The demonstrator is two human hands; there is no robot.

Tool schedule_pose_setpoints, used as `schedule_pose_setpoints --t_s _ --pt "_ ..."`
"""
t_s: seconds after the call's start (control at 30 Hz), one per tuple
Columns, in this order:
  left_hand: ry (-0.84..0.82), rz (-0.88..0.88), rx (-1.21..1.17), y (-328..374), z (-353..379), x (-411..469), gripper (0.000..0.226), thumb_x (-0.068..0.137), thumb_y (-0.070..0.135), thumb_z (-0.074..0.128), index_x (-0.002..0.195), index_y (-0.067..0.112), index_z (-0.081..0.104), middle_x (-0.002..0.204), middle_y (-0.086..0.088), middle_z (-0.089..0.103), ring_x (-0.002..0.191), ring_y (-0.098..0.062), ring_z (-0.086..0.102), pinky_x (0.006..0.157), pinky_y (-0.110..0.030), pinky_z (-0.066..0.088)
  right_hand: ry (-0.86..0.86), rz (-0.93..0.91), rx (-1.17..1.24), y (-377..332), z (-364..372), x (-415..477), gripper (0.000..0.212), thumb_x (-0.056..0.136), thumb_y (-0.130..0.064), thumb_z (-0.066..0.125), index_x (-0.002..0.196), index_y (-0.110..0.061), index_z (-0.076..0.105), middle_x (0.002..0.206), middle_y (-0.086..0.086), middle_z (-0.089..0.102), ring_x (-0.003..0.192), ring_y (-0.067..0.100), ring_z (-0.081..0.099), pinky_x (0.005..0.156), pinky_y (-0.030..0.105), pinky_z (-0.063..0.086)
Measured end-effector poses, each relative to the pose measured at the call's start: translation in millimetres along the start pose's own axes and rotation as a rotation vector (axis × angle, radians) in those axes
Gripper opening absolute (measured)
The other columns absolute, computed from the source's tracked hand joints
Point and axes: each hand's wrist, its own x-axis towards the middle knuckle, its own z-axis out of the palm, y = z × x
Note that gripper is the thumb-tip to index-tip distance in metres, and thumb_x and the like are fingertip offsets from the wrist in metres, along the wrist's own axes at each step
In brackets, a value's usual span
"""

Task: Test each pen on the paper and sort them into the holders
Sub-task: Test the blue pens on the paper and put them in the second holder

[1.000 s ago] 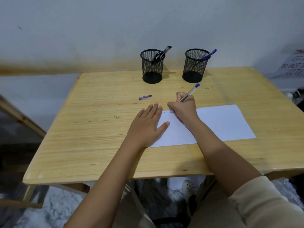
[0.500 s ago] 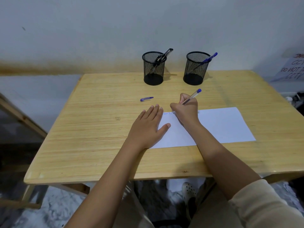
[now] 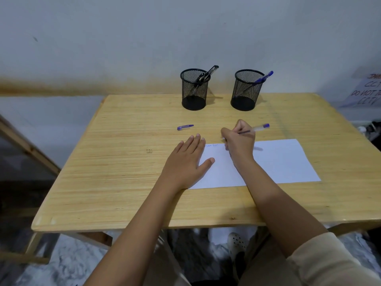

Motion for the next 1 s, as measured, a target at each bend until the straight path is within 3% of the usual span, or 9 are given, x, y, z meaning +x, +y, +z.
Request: schedule_pose_setpoints --t_s 0.07,0.17,0.3,0.37,0.43,0.57,0.73,0.9,1.0 --pt "0.002 -0.001 -0.002 0.0 0.4 -0.1 0.067 0.096 0.054 0.020 0.150 0.021 -0.001 0.159 0.006 -0.007 0.145 -0.007 -0.010 0.116 -0.027 -0.007 -0.011 0.022 0.092 -2.1 -3.1 0.2 0.035 0.072 -0.001 0.067 0.057 -0.016 0.039 0.052 0.006 0.050 0.044 0.014 0.052 0.046 0.025 0.042" --pt "0.010 -0.005 -0.026 0.0 0.3 -0.5 0.068 0.096 0.054 0.022 0.150 0.020 -0.002 0.159 0.006 -0.007 0.145 -0.005 -0.010 0.116 -0.026 -0.006 -0.082 0.050 0.217 -5.9 -4.3 1.1 0.028 0.074 -0.002 0.074 0.063 -0.013 0.050 0.060 0.007 0.061 0.054 0.015 0.064 0.058 0.026 0.053" --pt "0.099 -0.013 -0.256 2.2 -5.3 -2.2 0.067 0.096 0.050 0.033 0.150 0.019 0.007 0.159 0.009 0.002 0.145 -0.003 -0.001 0.114 -0.022 0.003 -0.220 0.132 0.380 -10.9 -10.0 3.9 0.008 0.078 0.003 0.068 0.079 -0.004 0.065 0.081 0.015 0.069 0.077 0.024 0.070 0.076 0.027 0.058" --pt "0.196 -0.056 -0.440 -0.7 -9.7 -0.5 0.065 0.096 0.045 0.039 0.149 0.017 0.016 0.158 0.009 0.011 0.144 -0.003 0.007 0.112 -0.019 0.009 -0.272 0.169 0.441 -12.7 -14.6 4.8 0.012 0.079 0.003 0.066 0.091 0.002 0.067 0.089 0.018 0.070 0.086 0.027 0.070 0.082 0.028 0.057" --pt "0.286 -0.101 -0.478 -9.7 -13.8 5.7 0.061 0.096 0.039 0.042 0.148 0.013 0.022 0.156 0.003 0.019 0.143 -0.008 0.014 0.110 -0.018 0.012 -0.288 0.184 0.458 -15.2 -17.9 4.9 0.016 0.080 0.002 0.065 0.096 0.003 0.067 0.092 0.018 0.071 0.089 0.028 0.070 0.080 0.026 0.057" --pt "0.336 -0.184 -0.341 -31.0 -25.2 31.1 0.046 0.098 0.027 0.041 0.139 0.007 0.038 0.143 -0.004 0.039 0.131 -0.019 0.031 0.096 -0.017 0.023 -0.298 0.190 0.475 -24.3 -25.1 7.6 0.013 0.081 0.002 0.064 0.093 0.002 0.068 0.092 0.016 0.072 0.091 0.029 0.070 0.075 0.023 0.058" --pt "0.327 -0.200 -0.202 -43.0 -29.9 53.3 0.029 0.095 0.021 0.050 0.113 0.002 0.063 0.111 -0.009 0.054 0.106 -0.023 0.046 0.080 -0.030 0.043 -0.315 0.190 0.431 -30.9 -27.2 12.3 0.011 0.080 0.000 0.066 0.090 0.003 0.069 0.087 0.016 0.072 0.087 0.027 0.070 0.075 0.022 0.057" --pt "0.321 -0.196 -0.409 -35.1 -39.0 58.7 0.013 0.088 0.015 0.061 0.096 0.006 0.067 0.091 -0.007 0.064 0.086 -0.020 0.058 0.072 -0.024 0.045 -0.310 0.205 0.390 -33.5 -22.2 14.0 0.006 0.079 -0.001 0.068 0.083 0.002 0.070 0.084 0.016 0.071 0.080 0.023 0.071 0.079 0.025 0.056" --pt "0.348 -0.174 -0.565 -22.7 -45.9 56.6 0.009 0.087 0.011 0.062 0.095 0.008 0.065 0.085 -0.001 0.064 0.078 -0.009 0.058 0.066 -0.007 0.043 -0.314 0.219 0.395 -36.4 -20.5 13.8 0.008 0.079 0.000 0.067 0.086 0.005 0.069 0.085 0.017 0.071 0.079 0.023 0.071 0.081 0.027 0.055"
